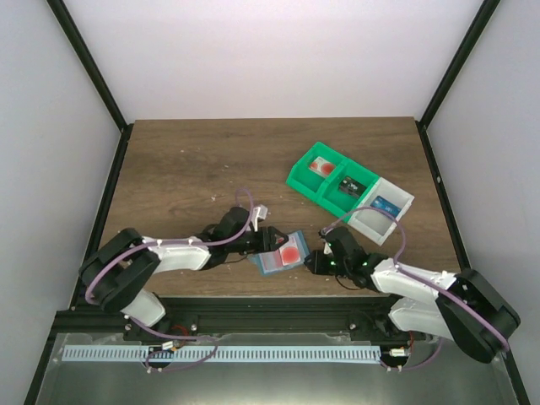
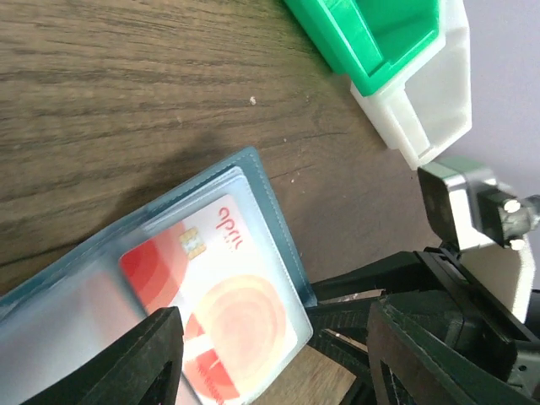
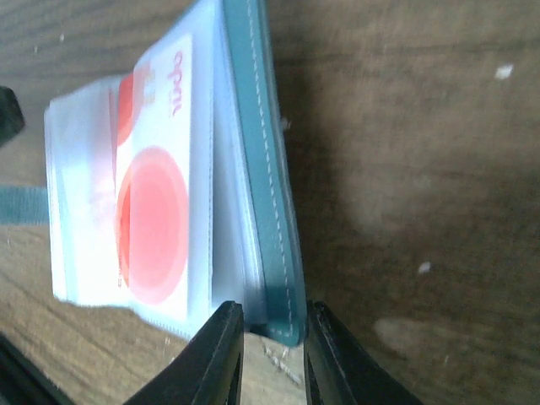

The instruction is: Take the credit cards out of the card holder

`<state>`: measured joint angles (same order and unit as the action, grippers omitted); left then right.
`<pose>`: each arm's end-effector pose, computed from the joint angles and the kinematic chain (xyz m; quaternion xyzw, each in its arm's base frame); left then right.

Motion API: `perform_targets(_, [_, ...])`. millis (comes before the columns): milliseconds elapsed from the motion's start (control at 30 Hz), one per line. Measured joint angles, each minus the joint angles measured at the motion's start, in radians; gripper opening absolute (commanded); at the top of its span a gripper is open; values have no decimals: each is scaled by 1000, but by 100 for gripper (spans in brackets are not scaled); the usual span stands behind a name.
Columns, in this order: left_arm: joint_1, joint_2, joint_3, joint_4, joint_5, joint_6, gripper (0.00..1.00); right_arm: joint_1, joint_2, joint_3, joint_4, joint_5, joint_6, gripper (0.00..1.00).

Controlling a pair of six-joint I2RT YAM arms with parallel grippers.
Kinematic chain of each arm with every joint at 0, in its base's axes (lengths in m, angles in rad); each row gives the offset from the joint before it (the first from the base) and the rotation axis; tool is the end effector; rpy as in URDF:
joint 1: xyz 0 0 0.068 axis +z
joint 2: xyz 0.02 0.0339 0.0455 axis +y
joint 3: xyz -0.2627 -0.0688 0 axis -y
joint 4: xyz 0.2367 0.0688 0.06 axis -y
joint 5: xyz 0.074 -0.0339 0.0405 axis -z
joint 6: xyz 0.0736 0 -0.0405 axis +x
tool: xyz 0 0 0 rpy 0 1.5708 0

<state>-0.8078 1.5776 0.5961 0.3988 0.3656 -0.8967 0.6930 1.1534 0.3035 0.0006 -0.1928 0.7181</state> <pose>0.2038 -0.2512 0.1342 0.0476 0.8687 -0.4564 0.1865 0.1536 0.1459 0.1056 -0.0223 0.9316 0.2964 0.2091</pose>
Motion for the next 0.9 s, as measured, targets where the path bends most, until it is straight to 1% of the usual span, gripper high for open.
perform_targets(133, [0, -81, -55, -25, -14, 8, 63, 23, -53, -26, -35, -21, 21, 22])
perform_targets(267, [-1, -111, -86, -34, -14, 8, 61, 26, -126, -13, -119, -6, 29, 22])
perform_targets(367, [-2, -111, -100, -26, -3, 0, 62, 27, -182, 31, -193, 11, 31, 22])
perform_targets(467, [-3, -103, -109, 1, 15, -17, 60, 27, -193, 93, -211, 10, 29, 24])
perform_targets(533, [-3, -86, -109, 28, 26, -27, 59, 29, -163, 137, -210, 10, 21, 27])
perform_targets(633, [-3, -49, -109, 59, 36, -43, 57, 30, -80, 195, -210, 29, 1, 28])
perform_targets(767, [-3, -16, -109, 79, 44, -57, 56, 31, 25, 233, -206, 75, -40, 27])
perform_targets(900, [-3, -15, -109, 77, 40, -61, 55, 31, 123, 243, -178, 79, -64, 24])
